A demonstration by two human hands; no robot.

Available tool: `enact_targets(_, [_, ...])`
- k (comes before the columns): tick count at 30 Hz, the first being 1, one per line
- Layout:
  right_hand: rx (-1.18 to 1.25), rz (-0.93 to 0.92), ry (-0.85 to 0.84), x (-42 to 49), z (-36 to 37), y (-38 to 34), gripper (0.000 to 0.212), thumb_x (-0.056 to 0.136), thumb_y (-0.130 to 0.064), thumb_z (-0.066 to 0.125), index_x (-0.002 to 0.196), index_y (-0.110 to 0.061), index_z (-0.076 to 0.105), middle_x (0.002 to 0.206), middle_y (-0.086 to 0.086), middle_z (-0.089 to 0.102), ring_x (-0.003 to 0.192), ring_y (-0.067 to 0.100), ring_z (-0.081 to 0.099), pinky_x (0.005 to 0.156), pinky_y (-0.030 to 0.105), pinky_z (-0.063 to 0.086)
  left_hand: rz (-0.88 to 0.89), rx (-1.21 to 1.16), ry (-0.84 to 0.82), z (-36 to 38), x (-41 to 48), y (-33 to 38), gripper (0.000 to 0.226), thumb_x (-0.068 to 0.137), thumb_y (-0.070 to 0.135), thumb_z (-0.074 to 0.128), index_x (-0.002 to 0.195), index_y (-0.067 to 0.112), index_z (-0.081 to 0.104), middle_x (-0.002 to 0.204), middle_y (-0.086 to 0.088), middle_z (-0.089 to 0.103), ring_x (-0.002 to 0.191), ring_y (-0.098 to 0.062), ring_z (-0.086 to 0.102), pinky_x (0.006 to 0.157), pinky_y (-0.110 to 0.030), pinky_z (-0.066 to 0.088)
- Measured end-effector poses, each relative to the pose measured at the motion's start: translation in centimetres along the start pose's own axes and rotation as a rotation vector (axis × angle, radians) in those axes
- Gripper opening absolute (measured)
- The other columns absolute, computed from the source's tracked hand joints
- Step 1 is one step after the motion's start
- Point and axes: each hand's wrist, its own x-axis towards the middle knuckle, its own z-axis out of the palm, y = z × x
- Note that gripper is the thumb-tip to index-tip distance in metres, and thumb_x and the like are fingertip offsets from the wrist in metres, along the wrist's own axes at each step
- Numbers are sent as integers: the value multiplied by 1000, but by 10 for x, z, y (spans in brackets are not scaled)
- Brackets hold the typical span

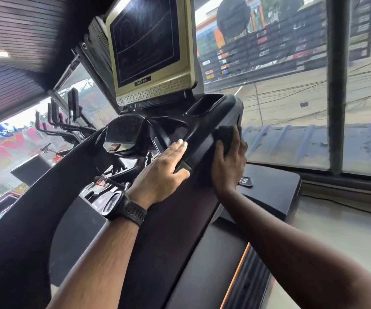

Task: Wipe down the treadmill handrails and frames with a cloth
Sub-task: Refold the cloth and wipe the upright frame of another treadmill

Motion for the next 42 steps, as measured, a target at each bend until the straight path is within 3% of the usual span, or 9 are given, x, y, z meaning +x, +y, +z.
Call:
enact_targets(4, [-26,-183,-49,-59,-7,14,59,97,-41,50,153,-42,33,160,-11,33,145,17,33,115,43,33,31,14,-12,2,-10,-7,80,85,38,42,158,24,16,165,9,8,147,7,2,124,-29,8])
enact_targets(9, [-66,-192,-71,-109,-9,12,59,96,-45,49,152,-45,31,157,-10,36,147,22,32,114,51,35,56,-6,-9,2,-33,-16,75,88,38,36,158,25,15,165,11,6,146,10,-2,125,-31,6])
enact_targets(13, [-60,-245,-54,-147,-11,6,59,93,-45,50,150,-44,37,154,-5,40,142,22,35,113,48,37,68,-37,-26,-2,-68,-29,70,91,37,34,158,26,15,165,13,6,145,12,-2,124,-26,3])
enact_targets(15, [-41,-256,-49,-171,-11,2,59,90,-42,53,148,-44,39,150,-2,43,138,25,40,110,45,40,76,-70,-23,-5,-88,-36,66,94,32,36,157,26,17,164,14,8,145,13,0,122,-22,3])
enact_targets(22, [35,-326,-32,-270,-14,-10,64,81,-29,64,143,-31,48,140,4,52,129,25,51,108,44,43,111,-106,86,-5,-167,-54,62,93,36,37,153,24,34,162,10,25,146,6,16,123,-28,16])
enact_targets(27, [67,-322,-125,-344,-20,-30,65,83,-31,64,145,-33,45,142,3,49,133,25,46,113,35,36,21,-132,181,-6,-250,-63,58,94,48,38,147,25,44,158,8,34,145,3,24,122,-41,22])
enact_targets(32, [70,-347,-252,-401,-29,-47,64,85,-34,63,146,-32,45,146,5,48,135,27,44,114,20,24,-100,-196,290,-2,-332,-59,58,92,45,48,143,16,52,155,3,39,143,-2,30,119,-23,23])
enact_targets(36, [85,-416,-411,-452,-43,-54,62,87,-37,64,145,-27,47,144,8,49,132,30,46,112,18,23,-228,-232,437,13,-391,-54,55,89,49,49,130,15,60,141,2,54,132,-9,47,112,-32,37])
enact_targets(42, [74,-432,-632,-528,-62,-60,62,87,-47,63,144,-34,44,147,5,45,131,30,44,107,15,23,-485,-186,620,37,-488,-51,50,89,52,46,114,12,62,119,2,61,113,-15,53,100,-35,44])
